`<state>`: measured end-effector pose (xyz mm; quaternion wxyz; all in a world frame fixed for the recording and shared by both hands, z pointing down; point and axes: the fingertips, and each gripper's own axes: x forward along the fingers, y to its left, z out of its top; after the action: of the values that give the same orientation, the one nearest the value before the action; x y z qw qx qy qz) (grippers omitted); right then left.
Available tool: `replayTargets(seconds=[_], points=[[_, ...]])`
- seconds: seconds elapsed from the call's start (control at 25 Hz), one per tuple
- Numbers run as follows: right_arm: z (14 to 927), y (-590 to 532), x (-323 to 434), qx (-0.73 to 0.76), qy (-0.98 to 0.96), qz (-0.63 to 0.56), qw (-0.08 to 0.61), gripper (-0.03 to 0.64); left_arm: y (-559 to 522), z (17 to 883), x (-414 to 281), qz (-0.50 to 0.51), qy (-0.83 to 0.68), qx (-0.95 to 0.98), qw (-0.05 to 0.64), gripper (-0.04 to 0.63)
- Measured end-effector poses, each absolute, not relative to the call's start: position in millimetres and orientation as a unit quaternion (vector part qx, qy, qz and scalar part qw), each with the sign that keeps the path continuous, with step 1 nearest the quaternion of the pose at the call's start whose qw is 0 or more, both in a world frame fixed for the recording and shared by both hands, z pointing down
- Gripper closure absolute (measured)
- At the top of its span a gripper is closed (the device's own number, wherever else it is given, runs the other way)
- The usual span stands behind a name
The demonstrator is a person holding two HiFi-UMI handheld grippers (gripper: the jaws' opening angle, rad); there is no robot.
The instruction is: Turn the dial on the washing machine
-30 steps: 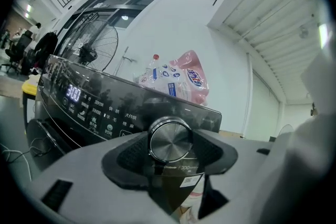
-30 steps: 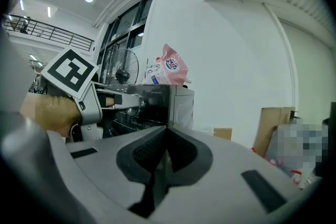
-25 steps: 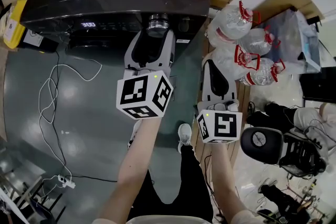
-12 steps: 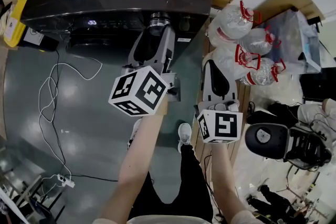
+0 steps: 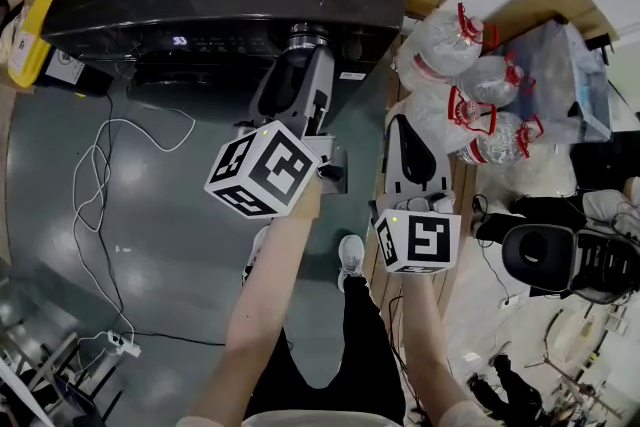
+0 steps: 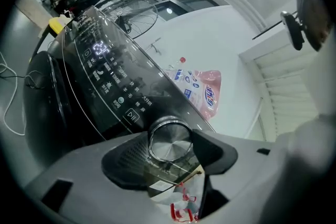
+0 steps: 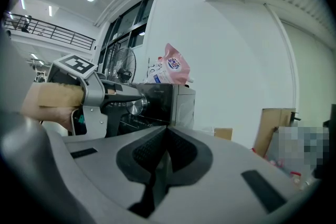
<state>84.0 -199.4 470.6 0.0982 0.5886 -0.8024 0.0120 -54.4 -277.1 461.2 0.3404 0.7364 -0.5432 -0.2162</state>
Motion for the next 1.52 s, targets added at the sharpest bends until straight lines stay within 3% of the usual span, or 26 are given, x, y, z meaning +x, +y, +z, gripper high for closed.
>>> replayTargets(seconds=[0.32, 0.92, 1.24, 1.36, 1.52], points=[[468, -197, 79, 0.581, -0.807, -0.002, 0.107, 0.614, -276, 459, -55, -0.196, -0.551, 0.743, 0.326, 0.330], [416, -192, 80, 0.591, -0.803, -0.008, 0.082, 0.614, -252, 379, -60, -0.139, -0.568, 0.785, 0.203, 0.342], [334, -187, 60, 0.598, -0.799, -0.019, 0.058, 0.614, -227, 282, -84, -0.106, -0.572, 0.810, 0.080, 0.446], [300, -186, 58, 0.604, -0.795, -0.017, 0.049, 0.614, -215, 247, -91, -0.088, -0.568, 0.818, 0.030, 0.567], [261, -166, 69, 0.614, -0.785, -0.036, 0.072, 0.614, -187, 214, -107, -0.049, -0.593, 0.803, -0.029, 0.592]])
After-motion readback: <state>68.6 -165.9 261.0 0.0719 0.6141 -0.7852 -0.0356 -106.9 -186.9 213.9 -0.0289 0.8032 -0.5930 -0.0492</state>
